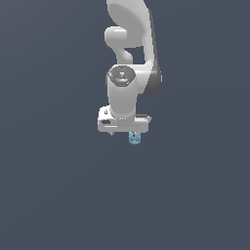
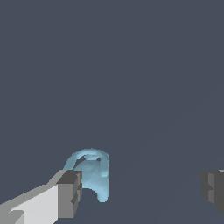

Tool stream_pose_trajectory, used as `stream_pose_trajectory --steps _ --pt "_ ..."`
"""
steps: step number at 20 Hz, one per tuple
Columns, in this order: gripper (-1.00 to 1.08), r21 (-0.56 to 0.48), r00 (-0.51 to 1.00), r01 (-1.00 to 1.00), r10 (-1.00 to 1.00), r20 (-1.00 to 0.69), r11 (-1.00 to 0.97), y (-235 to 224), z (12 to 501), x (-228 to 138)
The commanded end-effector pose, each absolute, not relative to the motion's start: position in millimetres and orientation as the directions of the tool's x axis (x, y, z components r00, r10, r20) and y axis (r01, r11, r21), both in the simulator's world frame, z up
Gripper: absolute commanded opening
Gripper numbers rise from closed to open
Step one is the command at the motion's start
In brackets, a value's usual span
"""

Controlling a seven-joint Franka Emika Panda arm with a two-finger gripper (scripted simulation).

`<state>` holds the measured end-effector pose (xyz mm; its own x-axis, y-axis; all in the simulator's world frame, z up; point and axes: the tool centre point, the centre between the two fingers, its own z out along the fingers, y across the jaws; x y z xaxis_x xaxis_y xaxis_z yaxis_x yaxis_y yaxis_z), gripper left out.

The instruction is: Pick up the object and move it to a goal position.

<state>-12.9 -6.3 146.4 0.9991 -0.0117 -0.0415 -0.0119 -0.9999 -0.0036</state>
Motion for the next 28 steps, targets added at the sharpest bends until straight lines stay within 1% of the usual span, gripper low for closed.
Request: stream_pose_trajectory --steps 1,10,17,23,28 --pt "1.0 -0.004 0.999 -0.012 -0.012 -0.042 -1.0 -6.4 146.4 -12.9" --pt "1.0 -0.023 0.998 0.027 0.028 -0.06 -0.999 5.1 144.2 -15.5" --pt "1.0 -0.02 0.998 0.021 0.022 -0.056 -1.0 8.0 140.3 -18.2" --pt "1.0 -0.013 0.999 0.005 0.006 -0.043 -1.0 19.4 126.0 -28.9" --pt "1.0 -0.005 1.0 -0.016 -0.016 -0.024 -1.0 34.0 108.3 -44.6"
